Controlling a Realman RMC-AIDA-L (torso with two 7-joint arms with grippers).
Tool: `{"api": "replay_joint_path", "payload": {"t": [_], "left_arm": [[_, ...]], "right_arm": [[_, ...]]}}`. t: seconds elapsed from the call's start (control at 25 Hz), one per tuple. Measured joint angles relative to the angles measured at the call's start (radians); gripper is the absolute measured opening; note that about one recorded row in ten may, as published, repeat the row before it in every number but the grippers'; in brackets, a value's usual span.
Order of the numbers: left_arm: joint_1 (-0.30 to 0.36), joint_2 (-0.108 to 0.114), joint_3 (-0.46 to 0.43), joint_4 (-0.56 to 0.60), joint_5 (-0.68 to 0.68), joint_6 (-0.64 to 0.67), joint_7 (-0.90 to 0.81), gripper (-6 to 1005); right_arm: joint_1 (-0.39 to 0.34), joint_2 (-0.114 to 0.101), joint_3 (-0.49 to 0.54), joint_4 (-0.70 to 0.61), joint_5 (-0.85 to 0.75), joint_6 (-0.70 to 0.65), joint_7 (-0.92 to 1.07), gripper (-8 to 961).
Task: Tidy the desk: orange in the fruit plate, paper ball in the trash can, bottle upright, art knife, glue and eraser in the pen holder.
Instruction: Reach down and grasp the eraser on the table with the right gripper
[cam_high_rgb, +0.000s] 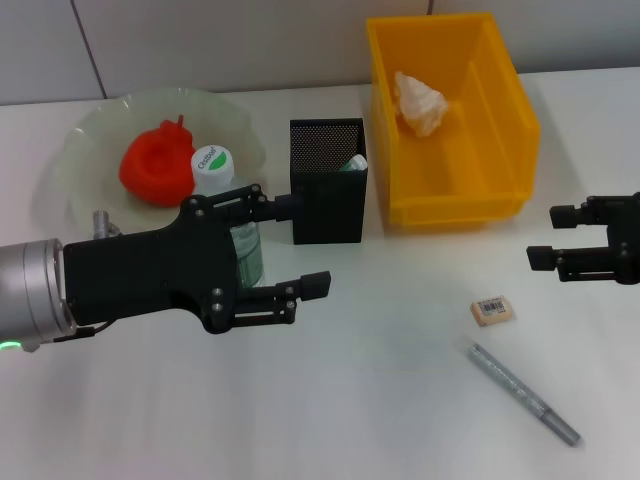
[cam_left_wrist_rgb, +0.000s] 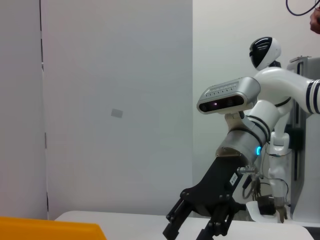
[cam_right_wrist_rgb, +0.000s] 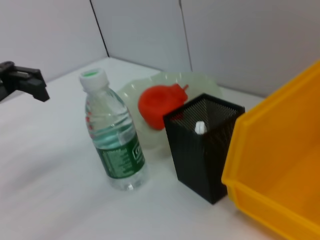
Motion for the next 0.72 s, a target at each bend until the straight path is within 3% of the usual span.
{"api": "replay_joint_path", "payload": {"t": [0.2, 0.44, 0.72], "left_arm": [[-0.002, -0.001, 0.002, -0.004, -0.005, -0.002, 0.0, 799], [-0.011, -0.002, 0.022, -0.007, -0.001, -0.003, 0.001, 799], [-0.018, -0.002, 0.03, -0.008, 0.0, -0.004, 0.001, 799]], "right_arm": [[0.011, 0.0, -0.027, -0.063, -0.081, 0.0, 0.126, 708], [0.066, -0.003, -0.037, -0.092, -0.228, -0.004, 0.192, 707], [0.14, -0.007, -0.118, -0.102, -0.376, -0.013, 0.27, 707]]}}
